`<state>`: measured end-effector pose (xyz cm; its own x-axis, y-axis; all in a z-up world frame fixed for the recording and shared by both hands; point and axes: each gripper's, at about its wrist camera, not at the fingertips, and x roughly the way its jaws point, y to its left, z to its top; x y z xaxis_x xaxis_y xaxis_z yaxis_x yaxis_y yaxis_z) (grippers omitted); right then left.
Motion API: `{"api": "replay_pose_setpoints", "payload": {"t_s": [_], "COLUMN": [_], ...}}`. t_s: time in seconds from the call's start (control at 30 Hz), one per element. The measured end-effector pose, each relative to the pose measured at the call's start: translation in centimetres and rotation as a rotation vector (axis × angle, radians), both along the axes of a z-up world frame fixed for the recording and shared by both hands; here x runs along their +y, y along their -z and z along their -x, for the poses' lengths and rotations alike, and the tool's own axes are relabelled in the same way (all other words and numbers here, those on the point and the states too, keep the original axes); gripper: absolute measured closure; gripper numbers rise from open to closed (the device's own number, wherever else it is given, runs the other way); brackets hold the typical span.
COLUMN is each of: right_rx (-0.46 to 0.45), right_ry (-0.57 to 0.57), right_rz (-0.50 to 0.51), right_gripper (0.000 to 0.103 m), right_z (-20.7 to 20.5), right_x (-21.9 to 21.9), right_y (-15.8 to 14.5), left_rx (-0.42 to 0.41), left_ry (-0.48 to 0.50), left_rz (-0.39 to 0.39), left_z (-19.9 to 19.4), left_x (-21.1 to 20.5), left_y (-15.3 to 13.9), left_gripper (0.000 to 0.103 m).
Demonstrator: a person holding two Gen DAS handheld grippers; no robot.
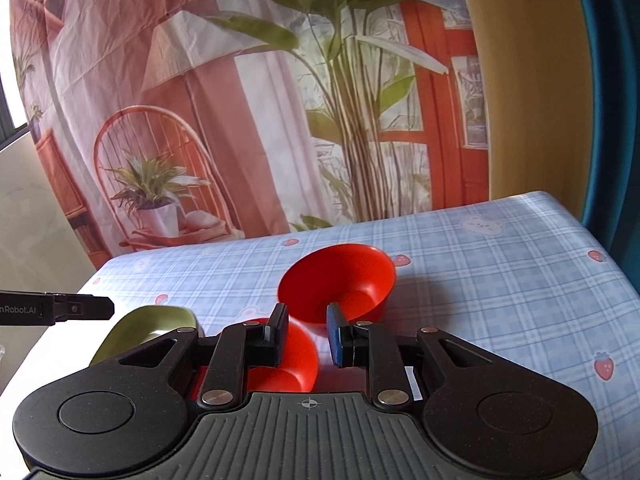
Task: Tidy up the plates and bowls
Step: 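Lower the green plate onto the stack and open the left gripper, then grasp the rim of a red bowl with the left gripper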
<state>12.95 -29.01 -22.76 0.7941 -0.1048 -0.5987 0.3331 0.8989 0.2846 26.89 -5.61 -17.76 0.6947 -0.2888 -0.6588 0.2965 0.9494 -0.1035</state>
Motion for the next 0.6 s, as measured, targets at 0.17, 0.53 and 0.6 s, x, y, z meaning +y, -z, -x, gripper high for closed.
{"api": "replay_pose_setpoints", "payload": {"t_s": [0.17,0.53,0.6], "right_rx": [0.001,0.042,0.052], "right_ry": [0.007,0.015,0.008], "right_rz": [-0.002,-0.051,-0.059], "right_gripper": [0.082,0.080,0.080], "right_z": [-1.2,-3.8,-4.2], "right_x": [-3.0,-7.7,-7.9], "right_y": [0.8,3.8,4.3], "left_rx": [-0.016,0.088,0.119], "left_ry": [0.031,0.053,0.052], "left_rz": [-0.001,0.000,0.004], "left_z": [-3.0,-9.6,-10.3], "left_x": [-3.4,-9.3,-9.9], "left_y": [-0.6,3.6,4.7], "left_gripper": [0.069,0.069,0.069]}}
